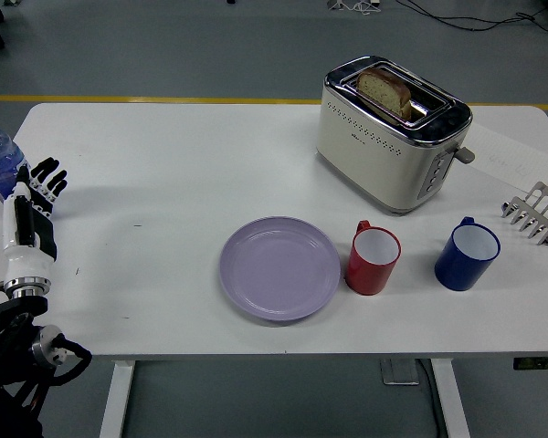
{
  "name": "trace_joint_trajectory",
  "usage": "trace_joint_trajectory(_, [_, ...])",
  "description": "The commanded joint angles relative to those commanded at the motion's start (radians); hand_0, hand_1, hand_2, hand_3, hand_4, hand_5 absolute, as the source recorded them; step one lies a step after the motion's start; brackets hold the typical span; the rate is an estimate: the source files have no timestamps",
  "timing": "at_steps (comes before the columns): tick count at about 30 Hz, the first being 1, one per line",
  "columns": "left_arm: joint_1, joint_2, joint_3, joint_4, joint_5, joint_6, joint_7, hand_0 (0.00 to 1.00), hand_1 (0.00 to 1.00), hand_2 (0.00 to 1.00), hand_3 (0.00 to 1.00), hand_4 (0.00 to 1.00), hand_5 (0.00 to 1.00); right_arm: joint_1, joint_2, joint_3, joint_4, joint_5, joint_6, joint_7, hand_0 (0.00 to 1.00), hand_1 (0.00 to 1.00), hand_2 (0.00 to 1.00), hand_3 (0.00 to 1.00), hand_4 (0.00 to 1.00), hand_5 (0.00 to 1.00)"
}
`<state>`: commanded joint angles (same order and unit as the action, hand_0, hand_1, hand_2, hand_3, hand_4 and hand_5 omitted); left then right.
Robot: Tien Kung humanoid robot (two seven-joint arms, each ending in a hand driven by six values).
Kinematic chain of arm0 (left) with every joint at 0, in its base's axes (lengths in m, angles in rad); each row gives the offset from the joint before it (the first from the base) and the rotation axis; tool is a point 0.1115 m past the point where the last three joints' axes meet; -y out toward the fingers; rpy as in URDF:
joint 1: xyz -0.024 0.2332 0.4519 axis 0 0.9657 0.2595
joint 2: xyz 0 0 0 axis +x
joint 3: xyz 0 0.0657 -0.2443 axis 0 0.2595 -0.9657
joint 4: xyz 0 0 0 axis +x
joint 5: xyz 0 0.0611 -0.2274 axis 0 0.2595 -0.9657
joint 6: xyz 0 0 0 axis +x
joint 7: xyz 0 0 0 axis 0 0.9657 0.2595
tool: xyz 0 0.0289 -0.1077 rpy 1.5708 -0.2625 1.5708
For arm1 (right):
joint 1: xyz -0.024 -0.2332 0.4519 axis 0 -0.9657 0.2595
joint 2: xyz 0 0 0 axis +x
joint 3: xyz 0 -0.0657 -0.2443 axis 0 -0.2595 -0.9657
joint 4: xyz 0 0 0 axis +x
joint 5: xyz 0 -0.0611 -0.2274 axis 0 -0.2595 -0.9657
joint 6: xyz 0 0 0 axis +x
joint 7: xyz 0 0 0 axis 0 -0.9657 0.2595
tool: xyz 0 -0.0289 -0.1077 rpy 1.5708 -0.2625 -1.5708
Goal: Push plate across desktop
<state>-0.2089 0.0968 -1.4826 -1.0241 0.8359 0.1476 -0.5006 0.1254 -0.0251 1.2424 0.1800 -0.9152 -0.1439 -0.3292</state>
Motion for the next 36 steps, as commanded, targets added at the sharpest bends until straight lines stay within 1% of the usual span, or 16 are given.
trace_joint_trajectory(2, [0.010, 0.002, -0.046, -0.007, -0.016, -0.017, 0.019, 0.632, 0.695, 0.710, 0.650, 0.498, 0.971, 0.000, 0.000, 0.005, 0.000, -0.004, 0.000, -0.001, 0.516, 0.478, 0.580, 0.545, 0.181, 0.328])
trace_joint_trajectory(4, [0.017, 0.002, -0.084, -0.014, -0.043, -0.045, 0.050, 0.632, 0.695, 0.710, 0.650, 0.498, 0.971, -0.001, 0.000, 0.010, 0.000, -0.009, 0.001, -0.001, 0.516, 0.478, 0.580, 0.545, 0.181, 0.328])
trace_joint_trajectory(5, [0.022, 0.002, -0.108, -0.023, -0.059, -0.066, 0.077, 0.632, 0.695, 0.710, 0.650, 0.498, 0.971, -0.001, 0.000, 0.015, 0.000, -0.015, 0.001, -0.002, 0.516, 0.478, 0.580, 0.545, 0.181, 0.328])
trace_joint_trajectory(6, [0.024, 0.002, -0.123, -0.027, -0.068, -0.079, 0.097, 0.523, 0.643, 0.666, 0.621, 0.497, 0.974, -0.001, 0.000, 0.017, 0.000, -0.018, 0.002, -0.003, 0.516, 0.478, 0.580, 0.545, 0.181, 0.328])
trace_joint_trajectory(8, [0.032, 0.004, -0.147, -0.040, -0.094, -0.111, 0.139, 0.523, 0.643, 0.666, 0.621, 0.497, 0.974, -0.002, 0.000, 0.021, 0.000, -0.023, 0.002, -0.003, 0.516, 0.478, 0.580, 0.545, 0.181, 0.328])
trace_joint_trajectory(11, [0.050, 0.007, -0.185, -0.062, -0.167, -0.181, 0.242, 0.523, 0.643, 0.666, 0.621, 0.497, 0.974, -0.005, -0.001, 0.027, 0.000, -0.031, 0.002, -0.004, 0.516, 0.478, 0.580, 0.545, 0.181, 0.328])
trace_joint_trajectory(12, [0.059, 0.007, -0.201, -0.067, -0.201, -0.211, 0.279, 0.552, 0.660, 0.677, 0.634, 0.497, 0.978, -0.006, -0.001, 0.028, 0.000, -0.032, 0.002, -0.004, 0.516, 0.478, 0.580, 0.544, 0.180, 0.329])
trace_joint_trajectory(13, [0.064, 0.007, -0.208, -0.070, -0.220, -0.225, 0.305, 0.552, 0.660, 0.677, 0.634, 0.497, 0.978, -0.006, -0.001, 0.029, 0.000, -0.033, 0.002, -0.004, 0.516, 0.478, 0.580, 0.544, 0.180, 0.329])
trace_joint_trajectory(15, [0.081, 0.006, -0.234, -0.078, -0.298, -0.282, 0.381, 0.552, 0.660, 0.677, 0.634, 0.497, 0.978, -0.005, -0.001, 0.029, 0.000, -0.030, 0.002, -0.003, 0.516, 0.478, 0.580, 0.544, 0.180, 0.329])
trace_joint_trajectory(16, [0.084, 0.006, -0.239, -0.080, -0.326, -0.296, 0.403, 0.552, 0.660, 0.677, 0.634, 0.497, 0.978, -0.005, -0.001, 0.029, 0.000, -0.030, 0.002, -0.002, 0.516, 0.478, 0.580, 0.544, 0.180, 0.329])
trace_joint_trajectory(19, [0.094, 0.003, -0.252, -0.088, -0.382, -0.323, 0.443, 0.558, 0.668, 0.681, 0.644, 0.497, 0.979, -0.004, 0.000, 0.028, 0.000, -0.026, 0.002, -0.002, 0.516, 0.478, 0.580, 0.544, 0.177, 0.332])
trace_joint_trajectory(20, [0.100, 0.002, -0.260, -0.091, -0.408, -0.341, 0.463, 0.558, 0.668, 0.681, 0.644, 0.497, 0.979, -0.003, 0.000, 0.030, 0.000, -0.027, 0.002, -0.001, 0.516, 0.478, 0.580, 0.544, 0.177, 0.332])
trace_joint_trajectory(24, [0.106, 0.000, -0.272, -0.094, -0.450, -0.367, 0.493, 0.557, 0.672, 0.684, 0.652, 0.496, 0.982, 0.000, 0.000, 0.031, 0.000, -0.030, 0.002, -0.002, 0.516, 0.478, 0.580, 0.544, 0.176, 0.331])
trace_joint_trajectory(27, [0.107, 0.000, -0.275, -0.094, -0.451, -0.381, 0.509, 0.557, 0.672, 0.684, 0.652, 0.496, 0.982, 0.002, 0.001, 0.034, 0.000, -0.036, 0.002, -0.003, 0.516, 0.478, 0.580, 0.544, 0.176, 0.331])
trace_joint_trajectory(36, [0.109, -0.006, -0.287, -0.091, -0.443, -0.390, 0.516, 0.552, 0.673, 0.684, 0.656, 0.502, 0.990, 0.011, 0.003, 0.034, 0.000, -0.041, 0.001, -0.006, 0.515, 0.477, 0.580, 0.544, 0.174, 0.330])
